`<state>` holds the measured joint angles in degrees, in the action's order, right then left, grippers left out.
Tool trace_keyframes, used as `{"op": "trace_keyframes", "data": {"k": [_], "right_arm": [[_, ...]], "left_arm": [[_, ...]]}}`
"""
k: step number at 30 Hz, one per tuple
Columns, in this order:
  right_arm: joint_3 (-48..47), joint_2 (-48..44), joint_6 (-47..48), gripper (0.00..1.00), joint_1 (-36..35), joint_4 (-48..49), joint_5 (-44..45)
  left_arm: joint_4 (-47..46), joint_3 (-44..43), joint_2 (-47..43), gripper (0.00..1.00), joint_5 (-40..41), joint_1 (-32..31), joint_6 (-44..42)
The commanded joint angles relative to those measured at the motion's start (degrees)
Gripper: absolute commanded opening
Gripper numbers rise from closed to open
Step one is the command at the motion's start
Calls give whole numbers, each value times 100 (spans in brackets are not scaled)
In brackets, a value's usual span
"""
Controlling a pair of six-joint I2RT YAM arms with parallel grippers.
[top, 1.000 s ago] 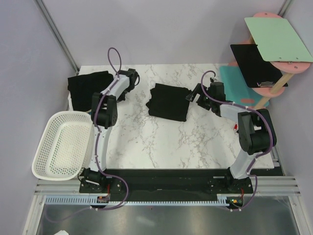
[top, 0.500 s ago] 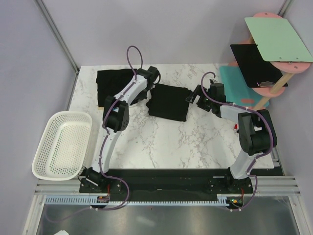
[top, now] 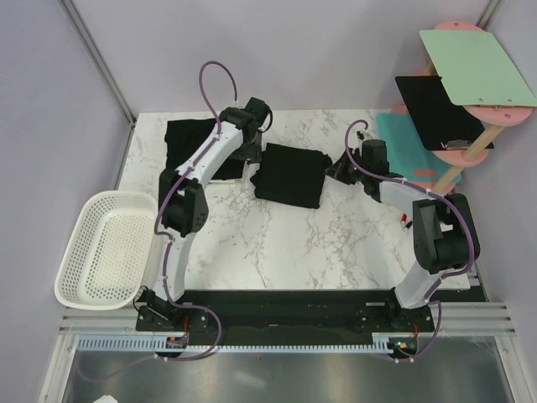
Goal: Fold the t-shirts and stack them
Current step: Put the neatly folded tshirt into the corner of the board with the left arm
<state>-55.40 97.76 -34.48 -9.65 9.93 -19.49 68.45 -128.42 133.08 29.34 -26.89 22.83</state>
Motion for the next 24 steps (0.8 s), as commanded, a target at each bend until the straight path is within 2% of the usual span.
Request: {"op": "trace_keyframes", "data": {"k": [1,4,8,12,16,24], "right_arm": [[-305,-82,134,0,-247,114,-196],[-673,268,319,0,-528,-158,-135],[-1340,972,477,0,-863,-614,-73],[-1606,1518,504,0,-995,-914,6],[-1483,1633,538,0,-995,-985,208],[-1299,1545,802,0,-934,-1564,972]], "left_arm": [[-577,431,-906,100,-525,-35,327],[-858,782,-1142,100,-1096,-35,345],[-1831,1484,-1389,100,-2203,-18,266],[-2256,1697,-1364,100,-3178,-9,248],[-2520,1724,-1240,100,-3514,-9,213],[-2722,1539,-731,100,-3620,132,125]]}}
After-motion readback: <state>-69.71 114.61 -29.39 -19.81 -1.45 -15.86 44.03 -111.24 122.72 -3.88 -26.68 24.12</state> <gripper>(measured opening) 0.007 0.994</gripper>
